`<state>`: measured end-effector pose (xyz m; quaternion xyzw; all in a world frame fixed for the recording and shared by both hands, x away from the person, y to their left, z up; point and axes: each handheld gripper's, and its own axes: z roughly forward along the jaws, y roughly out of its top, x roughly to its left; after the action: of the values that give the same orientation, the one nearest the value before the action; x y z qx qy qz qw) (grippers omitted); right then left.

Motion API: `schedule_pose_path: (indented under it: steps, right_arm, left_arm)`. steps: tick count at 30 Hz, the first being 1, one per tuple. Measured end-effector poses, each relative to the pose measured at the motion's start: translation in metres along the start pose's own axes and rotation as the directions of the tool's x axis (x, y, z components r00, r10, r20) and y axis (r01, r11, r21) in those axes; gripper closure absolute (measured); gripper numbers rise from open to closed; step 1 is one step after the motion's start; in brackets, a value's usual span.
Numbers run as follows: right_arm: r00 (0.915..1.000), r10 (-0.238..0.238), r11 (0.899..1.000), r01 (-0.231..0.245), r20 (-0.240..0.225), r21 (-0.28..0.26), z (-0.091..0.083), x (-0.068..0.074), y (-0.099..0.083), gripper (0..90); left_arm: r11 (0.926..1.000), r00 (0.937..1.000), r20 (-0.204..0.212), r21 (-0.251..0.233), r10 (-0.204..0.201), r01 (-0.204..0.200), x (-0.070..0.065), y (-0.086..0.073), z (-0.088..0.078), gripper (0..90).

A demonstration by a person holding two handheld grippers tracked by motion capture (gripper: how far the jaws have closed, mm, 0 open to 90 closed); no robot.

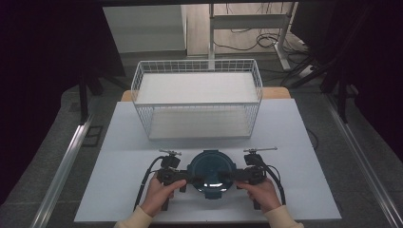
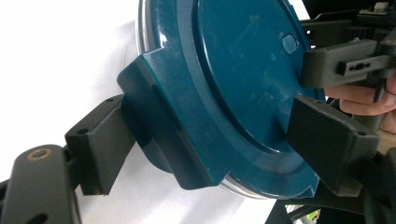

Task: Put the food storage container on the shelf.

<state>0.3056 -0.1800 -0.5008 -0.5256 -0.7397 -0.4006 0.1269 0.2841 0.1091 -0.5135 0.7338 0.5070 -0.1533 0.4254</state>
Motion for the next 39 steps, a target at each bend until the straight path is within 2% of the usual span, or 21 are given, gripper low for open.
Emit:
schedule_pose_path:
  steps: [4,13,17,20,26,27,33,39]
  right_arm:
    - [0.9999,0.011,1.0,-0.011,-0.013,-0.004,-0.001,-0.003,0.0,21.5]
    - [0.9996,0.009,1.0,-0.009,-0.028,-0.017,-0.005,-0.003,-0.001,26.6]
    - [0.9993,0.016,0.999,-0.017,-0.033,-0.039,-0.007,-0.001,-0.002,30.7]
    - [0.9986,0.026,0.998,-0.029,-0.046,-0.063,-0.01,0.0,-0.004,34.6]
    - [0.9989,0.011,0.995,-0.015,-0.045,-0.095,-0.017,0.004,-0.009,39.2]
    - [0.9988,0.015,0.994,-0.02,-0.047,-0.104,-0.018,0.005,-0.009,39.8]
    - [0.999,-0.025,0.993,0.021,-0.036,-0.112,-0.019,0.009,-0.011,40.1]
    - [0.9973,-0.066,0.991,0.062,-0.032,-0.117,-0.021,0.013,-0.011,40.4]
  left_arm:
    - [1.0,1.0,-0.003,0.002,-0.003,0.003,0.0,0.0,0.001,15.6]
    - [0.999,0.999,0.012,0.014,-0.044,0.043,0.001,0.001,0.003,14.8]
    - [0.9959,0.9955,0.031,-0.006,-0.09,0.09,0.003,-0.001,0.0,19.1]
    - [0.9961,0.9957,0.03,-0.007,-0.088,0.088,0.003,-0.002,-0.003,21.7]
    - [0.9939,0.9936,0.046,-0.033,-0.104,0.105,0.001,-0.006,-0.009,27.5]
    - [0.994,0.9937,0.046,-0.036,-0.102,0.104,0.001,-0.006,-0.009,28.7]
    - [0.9941,0.9948,0.038,-0.05,-0.094,0.096,-0.001,-0.007,-0.012,29.9]
    - [0.9962,0.9986,0.015,-0.07,-0.051,0.052,-0.005,-0.006,-0.018,32.7]
